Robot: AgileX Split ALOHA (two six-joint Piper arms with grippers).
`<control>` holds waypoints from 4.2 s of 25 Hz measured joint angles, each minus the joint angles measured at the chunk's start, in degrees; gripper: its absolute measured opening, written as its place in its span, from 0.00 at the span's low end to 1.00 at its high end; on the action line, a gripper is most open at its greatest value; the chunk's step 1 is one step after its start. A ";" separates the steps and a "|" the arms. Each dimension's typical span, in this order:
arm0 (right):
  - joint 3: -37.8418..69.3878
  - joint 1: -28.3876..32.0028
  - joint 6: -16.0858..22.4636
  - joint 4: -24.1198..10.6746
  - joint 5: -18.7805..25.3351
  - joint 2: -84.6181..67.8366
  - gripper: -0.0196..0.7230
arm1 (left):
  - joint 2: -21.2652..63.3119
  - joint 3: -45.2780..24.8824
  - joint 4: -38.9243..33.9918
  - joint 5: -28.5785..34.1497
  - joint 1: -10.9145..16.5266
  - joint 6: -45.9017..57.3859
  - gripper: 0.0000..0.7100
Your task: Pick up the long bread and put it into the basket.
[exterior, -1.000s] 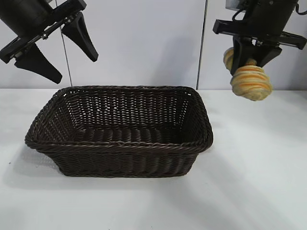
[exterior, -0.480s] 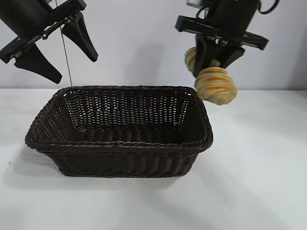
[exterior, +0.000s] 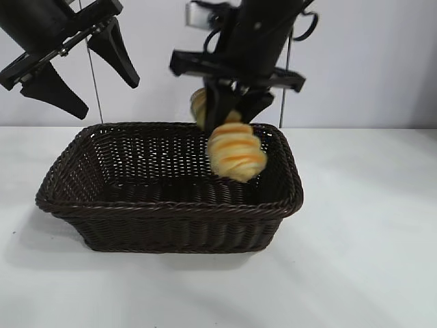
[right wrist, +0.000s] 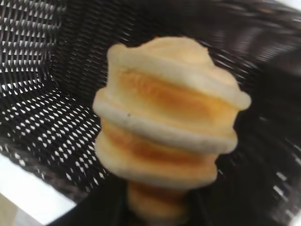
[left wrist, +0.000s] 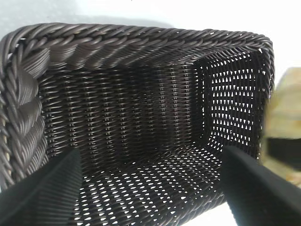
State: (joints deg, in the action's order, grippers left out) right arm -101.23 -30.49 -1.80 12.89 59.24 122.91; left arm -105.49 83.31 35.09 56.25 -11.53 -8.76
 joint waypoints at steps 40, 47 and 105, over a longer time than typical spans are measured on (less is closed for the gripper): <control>-15.89 11.90 -4.09 7.68 11.38 -0.17 0.75 | 0.00 0.00 0.00 0.00 0.00 -0.05 0.82; -15.90 15.57 -5.27 9.21 11.38 -0.42 0.75 | 0.00 0.00 -0.05 0.00 0.00 -0.05 0.82; -15.47 15.59 -6.01 7.04 11.67 -3.76 0.75 | 0.00 0.00 -0.05 0.43 0.00 -0.05 0.82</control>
State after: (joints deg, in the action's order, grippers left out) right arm -116.71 -14.91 -7.81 19.93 70.91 119.15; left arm -105.49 83.31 35.04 56.68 -11.53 -8.81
